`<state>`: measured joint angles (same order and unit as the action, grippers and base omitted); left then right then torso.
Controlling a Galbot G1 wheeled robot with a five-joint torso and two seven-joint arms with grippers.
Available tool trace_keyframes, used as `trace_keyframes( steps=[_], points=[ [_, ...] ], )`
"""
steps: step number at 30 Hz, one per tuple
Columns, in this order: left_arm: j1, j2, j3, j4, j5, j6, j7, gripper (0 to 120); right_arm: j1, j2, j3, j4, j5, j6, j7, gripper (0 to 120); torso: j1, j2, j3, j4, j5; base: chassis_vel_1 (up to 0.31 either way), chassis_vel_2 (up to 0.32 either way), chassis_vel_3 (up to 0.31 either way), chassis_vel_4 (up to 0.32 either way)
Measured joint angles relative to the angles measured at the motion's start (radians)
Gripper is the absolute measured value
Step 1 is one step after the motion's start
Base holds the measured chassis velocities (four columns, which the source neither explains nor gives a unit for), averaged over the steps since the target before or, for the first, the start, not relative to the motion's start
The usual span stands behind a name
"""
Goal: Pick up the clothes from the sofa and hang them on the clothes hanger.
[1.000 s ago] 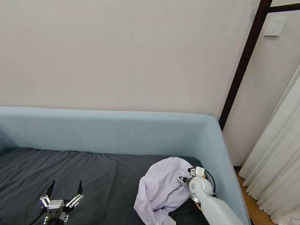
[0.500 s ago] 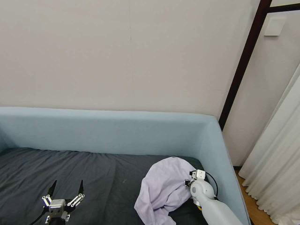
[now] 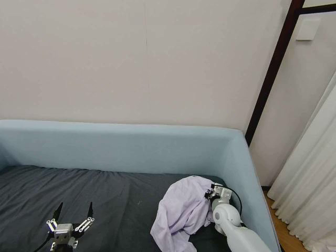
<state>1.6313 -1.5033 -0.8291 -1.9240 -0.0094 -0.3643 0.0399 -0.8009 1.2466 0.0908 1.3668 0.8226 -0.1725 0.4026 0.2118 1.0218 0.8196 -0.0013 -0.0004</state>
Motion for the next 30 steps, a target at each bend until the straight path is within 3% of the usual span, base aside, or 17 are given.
trace_keyframes(
  steps=[7, 11, 20, 30],
  points=[
    [0.004, -0.004, 0.001, -0.006, -0.001, -0.002, 0.000, 100, 0.029, -0.085, 0.003, 0.200, 0.052, 0.177, -0.157, 0, 0.000, 0.000, 0.000, 0.0002, -0.0003, 0.000, 0.000, 0.000, 0.000],
    [0.010, -0.007, 0.002, -0.024, -0.001, -0.002, 0.000, 100, 0.078, -0.174, 0.009, 0.364, 0.179, 0.263, -0.282, 0, 0.000, 0.000, 0.000, 0.0002, -0.0003, 0.000, 0.000, 0.000, 0.000],
    [0.025, -0.025, 0.007, -0.058, 0.009, 0.003, 0.001, 100, 0.166, -0.338, 0.024, 0.542, 0.370, 0.278, -0.351, 0, 0.000, 0.000, 0.000, 0.0001, -0.0001, 0.000, 0.000, 0.000, 0.000],
    [0.053, -0.042, 0.007, -0.086, 0.010, -0.002, 0.001, 100, 0.314, -0.499, 0.046, 0.565, 0.536, 0.262, -0.370, 0, 0.000, 0.000, 0.000, 0.0001, 0.0001, 0.000, 0.000, 0.000, 0.000]
  ],
)
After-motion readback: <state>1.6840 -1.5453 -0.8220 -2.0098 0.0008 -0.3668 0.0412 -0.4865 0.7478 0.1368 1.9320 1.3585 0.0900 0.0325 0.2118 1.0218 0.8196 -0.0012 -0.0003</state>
